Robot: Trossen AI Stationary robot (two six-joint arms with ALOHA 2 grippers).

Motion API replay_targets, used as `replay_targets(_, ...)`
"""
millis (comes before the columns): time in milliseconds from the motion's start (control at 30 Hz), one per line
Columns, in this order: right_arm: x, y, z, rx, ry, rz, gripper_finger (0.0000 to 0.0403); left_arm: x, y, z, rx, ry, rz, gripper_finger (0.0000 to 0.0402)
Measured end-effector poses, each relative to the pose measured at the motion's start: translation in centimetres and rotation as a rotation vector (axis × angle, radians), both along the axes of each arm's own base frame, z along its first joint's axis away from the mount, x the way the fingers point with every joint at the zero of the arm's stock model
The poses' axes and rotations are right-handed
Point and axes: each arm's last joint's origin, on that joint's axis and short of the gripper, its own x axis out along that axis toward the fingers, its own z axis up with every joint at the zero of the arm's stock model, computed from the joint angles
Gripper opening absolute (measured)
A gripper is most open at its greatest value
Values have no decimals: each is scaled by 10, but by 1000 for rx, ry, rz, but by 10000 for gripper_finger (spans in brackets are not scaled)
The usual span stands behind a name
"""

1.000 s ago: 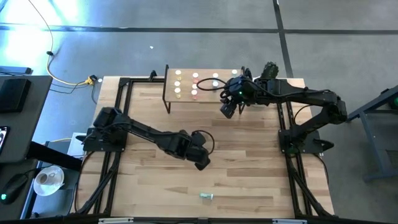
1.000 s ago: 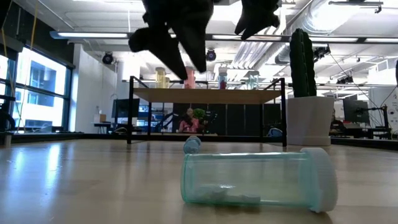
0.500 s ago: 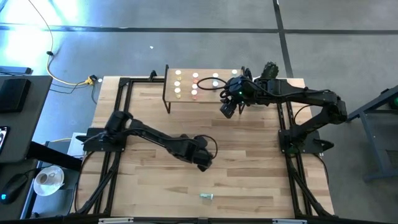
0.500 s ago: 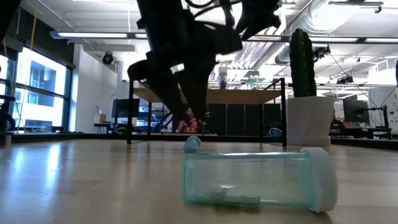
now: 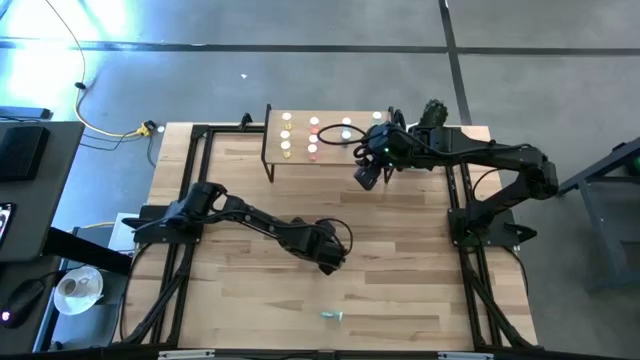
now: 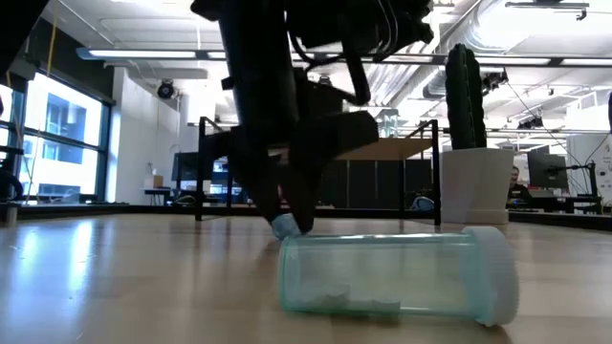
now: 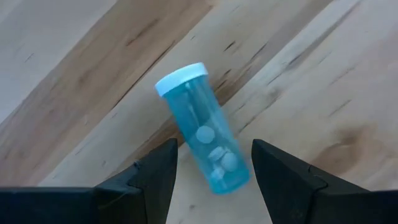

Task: Pick and place medicine bottles onto shelf by color
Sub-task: Put the blue pill bottle on the shelf aligned with the other blue pill bottles

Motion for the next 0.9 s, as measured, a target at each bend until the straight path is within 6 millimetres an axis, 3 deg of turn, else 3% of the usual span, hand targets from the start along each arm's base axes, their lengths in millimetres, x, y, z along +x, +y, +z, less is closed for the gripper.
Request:
replay_targets(233,-2,0,-2,5,28,0,179,-1,5,-8,-12,59,-38,187)
replay_targets(633,-3,0,-2,6,37,0,179,-3,9,-9,-39,122,-201,87)
replay_targets(900,-3,1,-3,7,43,0,179,-13,10,5,-29,202,-377,91)
